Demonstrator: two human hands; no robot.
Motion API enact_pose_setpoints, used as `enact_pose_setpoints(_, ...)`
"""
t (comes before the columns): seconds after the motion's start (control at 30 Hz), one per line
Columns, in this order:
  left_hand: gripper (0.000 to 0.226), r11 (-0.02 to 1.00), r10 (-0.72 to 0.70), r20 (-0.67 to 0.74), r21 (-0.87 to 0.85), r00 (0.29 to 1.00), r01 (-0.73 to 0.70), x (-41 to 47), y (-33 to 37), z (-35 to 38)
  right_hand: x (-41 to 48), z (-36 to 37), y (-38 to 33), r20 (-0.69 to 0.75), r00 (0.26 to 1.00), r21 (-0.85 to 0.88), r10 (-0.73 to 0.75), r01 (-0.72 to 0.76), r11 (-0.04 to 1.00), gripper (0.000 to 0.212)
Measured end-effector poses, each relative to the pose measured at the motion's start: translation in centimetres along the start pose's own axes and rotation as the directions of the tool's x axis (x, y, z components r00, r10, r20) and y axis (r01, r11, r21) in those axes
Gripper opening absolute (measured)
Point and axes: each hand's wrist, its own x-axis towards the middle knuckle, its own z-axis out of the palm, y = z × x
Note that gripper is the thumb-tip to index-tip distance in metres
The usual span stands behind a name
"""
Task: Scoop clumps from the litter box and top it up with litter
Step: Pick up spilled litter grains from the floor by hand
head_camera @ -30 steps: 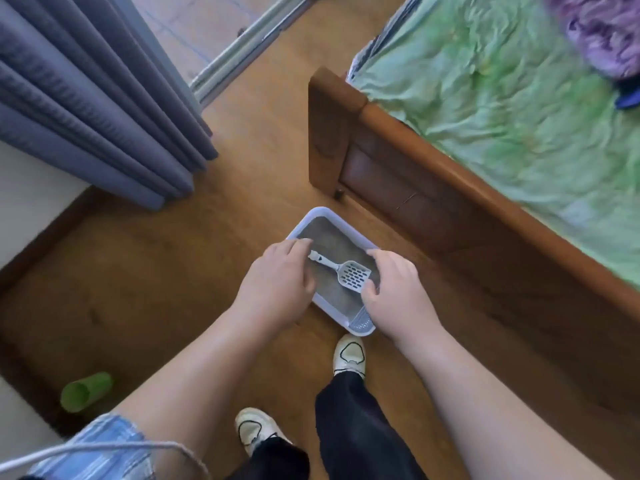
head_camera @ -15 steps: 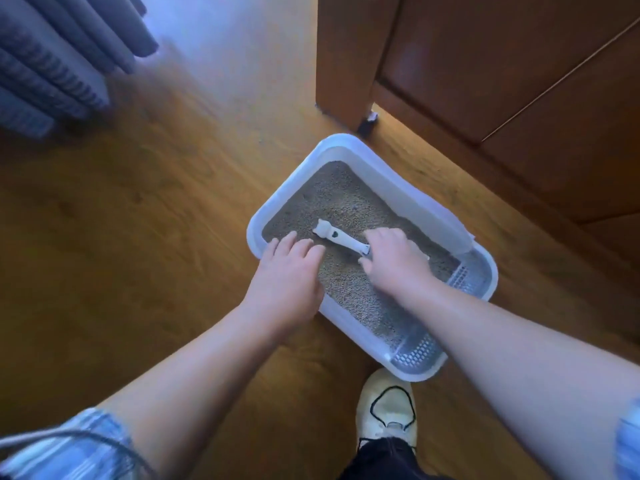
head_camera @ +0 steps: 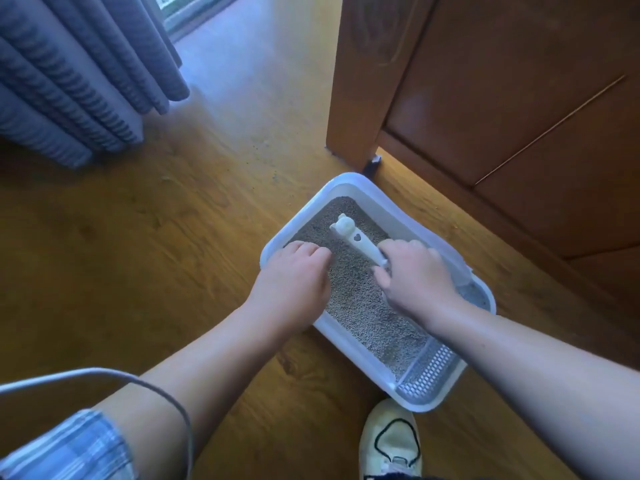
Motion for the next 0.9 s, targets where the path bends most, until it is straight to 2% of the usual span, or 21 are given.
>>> enact_pose_setpoints(0.1,0.022,0.996,-0.055,-0.067,-0.077,0.996,0.05,-0.4,0.2,-3.4,-0.8,-4.4,-1.9,-0.072,0.997,0.044,-0.036,0.039,0.998,0.015)
enact_pose_setpoints(0.3,0.024,0.92,-0.265,-0.135,-0.331,0.955,0.209,-5.0,-3.4,-11.3,0.2,-10.4,-10.5,-0.161,0.964,0.153,-0.211,0.235,0.96,0.012)
enact_pose_setpoints(0.4,0.024,0.896,-0.389,-0.216,-0.314,0.896,0.313,-10.4,-7.8,-14.4,0.3,-11.7,-17.7,-0.159,0.909,0.152,-0.385,0.408,0.9,0.014)
enact_pose_setpoints(0.5,0.024,0.845,-0.528,-0.262,-0.258,0.808,0.468,-17.9,-12.6,-16.2,-0.9,-11.6,-26.5,-0.169,0.804,0.111,-0.57,0.59,0.8,0.017)
enact_pose_setpoints(0.6,0.028,0.71,-0.705,-0.266,-0.27,0.658,0.651,-27.7,-15.9,-16.8,-4.0,-10.2,-35.9,-0.116,0.695,0.131,-0.71,0.719,0.683,0.021)
enact_pose_setpoints(0.73,0.028,0.406,-0.914,-0.169,-0.378,0.369,0.832,-42.1,-17.5,-16.1,-11.2,-7.1,-46.5,-0.048,0.504,0.237,-0.862,0.844,0.48,0.029)
enact_pose_setpoints(0.9,0.032,0.036,-0.994,-0.108,-0.484,-0.019,0.875,-56.1,-16.3,-13.6,-21.9,-2.7,-54.3,0.015,0.222,0.385,-0.975,0.899,0.21,0.026)
